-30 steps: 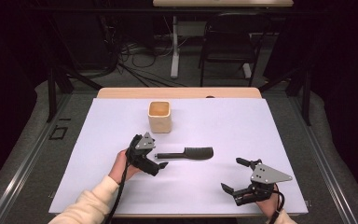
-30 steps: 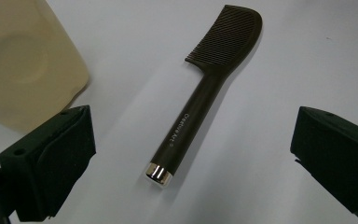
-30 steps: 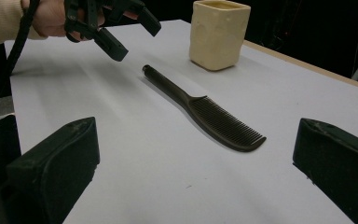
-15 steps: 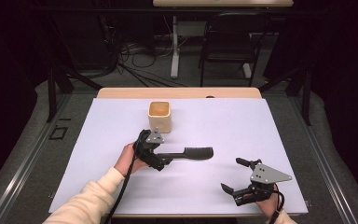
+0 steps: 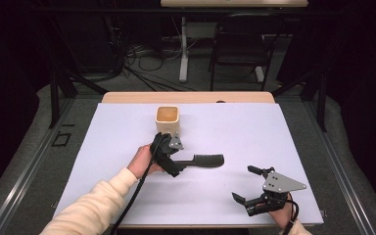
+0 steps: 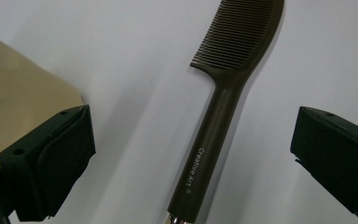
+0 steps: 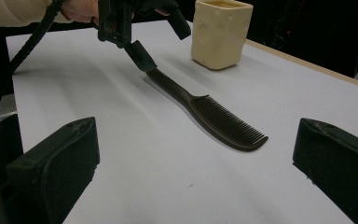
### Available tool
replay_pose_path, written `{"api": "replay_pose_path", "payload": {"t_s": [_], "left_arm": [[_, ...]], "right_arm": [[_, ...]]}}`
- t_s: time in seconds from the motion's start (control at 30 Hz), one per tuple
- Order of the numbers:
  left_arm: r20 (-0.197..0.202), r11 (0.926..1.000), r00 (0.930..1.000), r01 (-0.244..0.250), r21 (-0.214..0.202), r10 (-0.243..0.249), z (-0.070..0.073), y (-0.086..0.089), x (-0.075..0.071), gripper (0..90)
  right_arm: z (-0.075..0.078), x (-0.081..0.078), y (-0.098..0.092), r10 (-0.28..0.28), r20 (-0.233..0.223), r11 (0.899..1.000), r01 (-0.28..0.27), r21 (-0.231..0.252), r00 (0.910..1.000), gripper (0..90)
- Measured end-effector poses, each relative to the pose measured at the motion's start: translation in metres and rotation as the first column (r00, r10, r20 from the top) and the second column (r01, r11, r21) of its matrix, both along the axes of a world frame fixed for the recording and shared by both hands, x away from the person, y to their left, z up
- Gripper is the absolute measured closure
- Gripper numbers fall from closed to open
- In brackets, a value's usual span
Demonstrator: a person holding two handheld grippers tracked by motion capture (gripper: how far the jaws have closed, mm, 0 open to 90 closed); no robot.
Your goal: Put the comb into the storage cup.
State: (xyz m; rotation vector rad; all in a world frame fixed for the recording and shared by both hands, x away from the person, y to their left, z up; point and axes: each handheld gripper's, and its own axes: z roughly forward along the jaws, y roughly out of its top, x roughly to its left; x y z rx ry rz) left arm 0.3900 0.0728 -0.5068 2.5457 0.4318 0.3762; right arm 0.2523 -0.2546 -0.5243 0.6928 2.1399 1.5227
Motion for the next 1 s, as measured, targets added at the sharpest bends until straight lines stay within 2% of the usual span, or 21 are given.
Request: {"api": "replay_pose_path", "payload": {"t_s": [0.13, 0.2, 0.3, 0.37, 0.43, 0.6, 0.7, 0.77, 0.8, 0.83, 0.93, 1.0], "left_arm": [[0.009, 0.9960, 0.9993, 0.036, 0.082, -0.037, -0.002, -0.010, 0.001, 0.7], [-0.005, 0.9940, 0.9989, 0.048, 0.098, -0.047, -0.002, -0.014, 0.002, 2.1], [-0.003, 0.9902, 0.9980, 0.063, 0.124, -0.063, -0.003, -0.019, 0.002, 9.6], [-0.013, 0.9853, 0.9973, 0.074, 0.154, -0.073, -0.003, -0.022, 0.003, 16.9], [-0.024, 0.9805, 0.9968, 0.080, 0.180, -0.077, -0.004, -0.026, 0.004, 18.3], [-0.049, 0.9682, 0.9939, 0.108, 0.226, -0.099, -0.005, -0.033, 0.006, 32.8], [-0.066, 0.9572, 0.9901, 0.137, 0.255, -0.124, -0.005, -0.037, 0.007, 42.7], [-0.091, 0.9504, 0.9877, 0.147, 0.274, -0.127, -0.006, -0.041, 0.009, 50.0], [-0.098, 0.9499, 0.9871, 0.149, 0.275, -0.127, -0.006, -0.042, 0.010, 51.1], [-0.113, 0.9454, 0.9849, 0.158, 0.285, -0.131, -0.006, -0.043, 0.012, 53.0], [-0.127, 0.9399, 0.9823, 0.170, 0.296, -0.138, -0.006, -0.048, 0.015, 56.4], [-0.149, 0.9338, 0.9784, 0.184, 0.307, -0.144, -0.007, -0.051, 0.019, 58.6]], "right_arm": [[0.000, 0.000, 0.000, 0.001, -0.002, 1.000, -0.001, -0.002, 1.0000, 0.0], [0.000, 0.000, 0.000, 0.002, -0.003, 1.000, -0.002, -0.002, 1.0000, 0.0], [0.000, 0.000, 0.000, 0.002, -0.003, 1.000, -0.002, -0.003, 1.0000, 0.0], [0.000, 0.000, 0.000, 0.002, -0.002, 1.000, -0.002, -0.003, 1.0000, 0.0], [0.000, 0.000, 0.000, 0.003, -0.003, 1.000, -0.003, -0.004, 1.0000, 0.0], [0.000, 0.000, 0.000, 0.004, -0.001, 1.000, -0.004, -0.008, 1.0000, 0.1], [0.000, 0.000, 0.000, 0.005, -0.003, 1.000, -0.005, -0.009, 1.0000, 0.0], [0.000, 0.000, 0.000, 0.003, -0.002, 1.000, -0.003, -0.009, 1.0000, 0.0], [0.000, 0.000, 0.000, 0.003, -0.001, 1.000, -0.003, -0.010, 1.0000, 0.0], [0.000, 0.000, 0.000, 0.003, -0.003, 1.000, -0.003, -0.010, 1.0000, 0.0], [-0.001, 0.000, 0.001, 0.002, -0.006, 1.000, -0.002, -0.009, 1.0000, 0.0], [-0.001, 0.000, 0.000, 0.004, -0.004, 1.000, -0.004, -0.011, 1.0000, 0.0]]}}
